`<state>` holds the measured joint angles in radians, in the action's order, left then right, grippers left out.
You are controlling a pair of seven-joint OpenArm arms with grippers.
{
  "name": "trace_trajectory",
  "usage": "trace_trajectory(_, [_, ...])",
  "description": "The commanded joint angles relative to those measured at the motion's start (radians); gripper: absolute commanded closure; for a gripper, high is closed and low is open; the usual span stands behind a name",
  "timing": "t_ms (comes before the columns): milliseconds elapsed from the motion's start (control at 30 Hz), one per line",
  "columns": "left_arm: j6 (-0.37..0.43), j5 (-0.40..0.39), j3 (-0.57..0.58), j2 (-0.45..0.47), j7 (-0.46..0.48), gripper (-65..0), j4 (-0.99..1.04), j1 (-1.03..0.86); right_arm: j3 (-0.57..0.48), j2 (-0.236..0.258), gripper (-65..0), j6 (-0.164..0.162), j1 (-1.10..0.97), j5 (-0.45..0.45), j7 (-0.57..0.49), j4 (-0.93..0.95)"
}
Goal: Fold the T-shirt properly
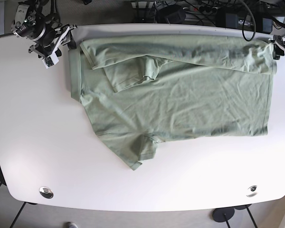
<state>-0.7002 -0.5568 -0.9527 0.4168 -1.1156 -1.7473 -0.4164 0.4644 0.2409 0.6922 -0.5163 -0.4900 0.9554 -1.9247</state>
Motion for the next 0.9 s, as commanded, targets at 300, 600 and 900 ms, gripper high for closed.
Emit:
trace_trajectory(300, [0.002, 0.06, 0.119, 0.018, 0.01, -37.4, -0.015, 0.058, -0.039, 0.033, -34.2, 0.006, 0.095, -0.152, -0.013, 0.014])
trace_trajectory(600, [0.002, 0.481, 0.226, -0.147, 0.188, -37.2, -0.015, 0.187, -0.329, 0.035, -34.2, -0.064, 0.385, -0.152, -0.013, 0.255])
trace_trajectory(900, [0.002, 0.521, 0.226, -0.154, 0.2, -37.2, -0.012, 0.189, -0.419, -0.002, -34.2, -0.076, 0.416, -0.155, -0.014, 0.334])
